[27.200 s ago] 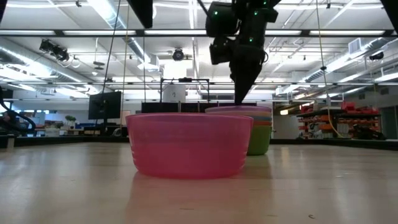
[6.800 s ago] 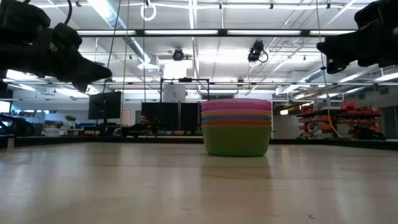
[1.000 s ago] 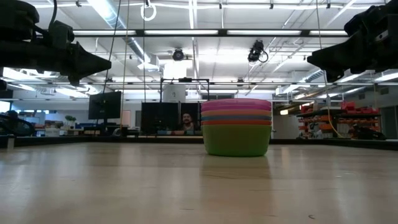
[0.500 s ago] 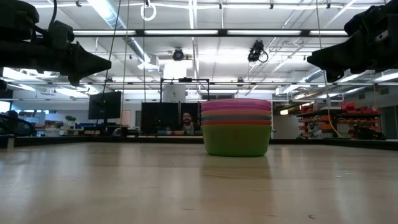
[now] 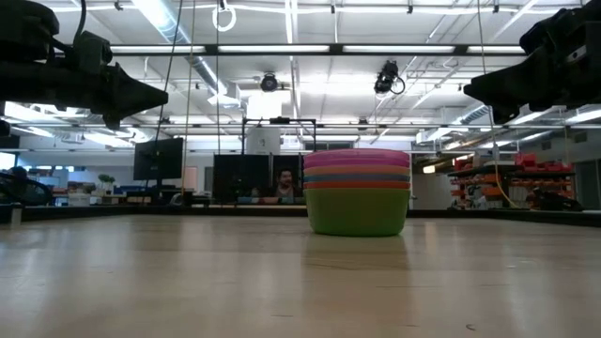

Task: Nest bowls inside each other
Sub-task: Return to home position

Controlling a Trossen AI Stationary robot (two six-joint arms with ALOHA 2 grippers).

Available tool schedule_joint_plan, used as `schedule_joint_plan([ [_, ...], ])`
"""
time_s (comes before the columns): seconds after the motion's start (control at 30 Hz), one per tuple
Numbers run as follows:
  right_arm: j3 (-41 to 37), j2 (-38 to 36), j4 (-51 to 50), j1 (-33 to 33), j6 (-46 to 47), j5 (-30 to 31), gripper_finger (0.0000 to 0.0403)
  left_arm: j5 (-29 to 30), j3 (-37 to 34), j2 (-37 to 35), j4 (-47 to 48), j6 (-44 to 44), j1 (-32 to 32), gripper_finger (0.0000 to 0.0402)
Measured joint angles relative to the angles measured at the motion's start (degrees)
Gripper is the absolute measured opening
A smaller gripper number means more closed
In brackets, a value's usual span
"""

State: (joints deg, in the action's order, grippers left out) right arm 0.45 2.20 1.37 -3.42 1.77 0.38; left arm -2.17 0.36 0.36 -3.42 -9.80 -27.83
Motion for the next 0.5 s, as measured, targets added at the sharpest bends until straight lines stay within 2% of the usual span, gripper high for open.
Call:
schedule_joint_plan([
  [0.23,0.0,0.0,0.0,0.0,0.0,0.0,0.0104,0.0,0.0,0.0,0.0,0.0,0.0,0.0053],
  [0.5,0.0,0.0,0.0,0.0,0.0,0.0,0.0104,0.0,0.0,0.0,0.0,0.0,0.0,0.0060],
])
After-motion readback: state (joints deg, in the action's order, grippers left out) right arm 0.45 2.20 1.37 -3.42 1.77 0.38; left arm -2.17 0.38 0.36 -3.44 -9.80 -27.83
